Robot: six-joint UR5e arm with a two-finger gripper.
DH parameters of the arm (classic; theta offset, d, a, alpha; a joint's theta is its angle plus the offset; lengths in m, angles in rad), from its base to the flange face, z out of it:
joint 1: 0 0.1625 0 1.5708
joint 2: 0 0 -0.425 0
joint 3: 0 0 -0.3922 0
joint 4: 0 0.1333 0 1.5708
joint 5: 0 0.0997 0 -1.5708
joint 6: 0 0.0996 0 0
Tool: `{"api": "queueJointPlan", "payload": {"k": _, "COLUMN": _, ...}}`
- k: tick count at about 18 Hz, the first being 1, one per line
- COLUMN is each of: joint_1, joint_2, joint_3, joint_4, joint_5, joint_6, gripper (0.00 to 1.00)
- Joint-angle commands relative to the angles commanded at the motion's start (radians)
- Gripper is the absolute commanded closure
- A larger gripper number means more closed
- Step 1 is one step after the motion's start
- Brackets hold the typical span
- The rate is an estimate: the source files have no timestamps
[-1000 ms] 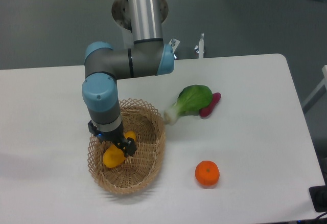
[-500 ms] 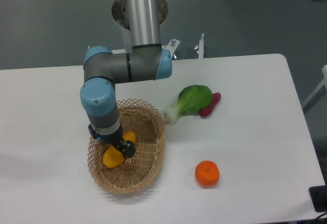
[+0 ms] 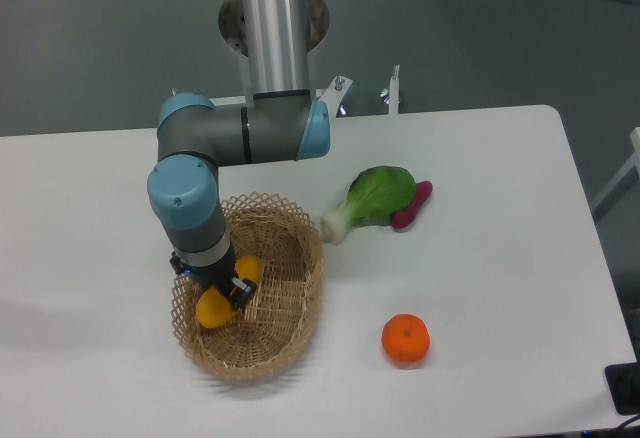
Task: Pick up the mango from the basket
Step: 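Lower the gripper onto the yellow mango and close on it, then lift the mango out of the basket toward the bok choy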
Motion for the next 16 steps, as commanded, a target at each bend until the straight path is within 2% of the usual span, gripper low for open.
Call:
{"api": "queueJointPlan", "payload": {"k": 4, "joint_1": 0.002, "joint_2": 0.009, "joint_3": 0.008, "joint_4": 0.000, "joint_5": 0.000, "joint_6": 0.009, "gripper": 0.53}}
{"api": "queueJointPlan", "payload": {"k": 7, "joint_1": 0.014, "joint_2": 0.040, "joint_3": 0.018, "joint_4": -0.008, "joint_5": -0.006, "joint_6": 0.067, "gripper": 0.53}}
{"api": "queueJointPlan", "payload": {"k": 12, "joint_1": 0.084, "joint_2": 0.087, "joint_3": 0.084, "joint_4": -0.028, "joint_5": -0.046, "joint_6": 0.091, "gripper": 0.53}}
{"api": "queueJointPlan", "payload": {"k": 14, "joint_1": 0.118, "joint_2": 0.095, "joint_3": 0.133, "joint_4": -0.060, "joint_5": -0.074, "joint_6": 0.103, "gripper": 0.53}}
{"api": "queueJointPlan", "payload": {"k": 16, "joint_1": 0.150, "joint_2": 0.097, "joint_3": 0.190, "joint_4": -0.128, "joint_5": -0.095, "joint_6": 0.133, "gripper": 0.53}}
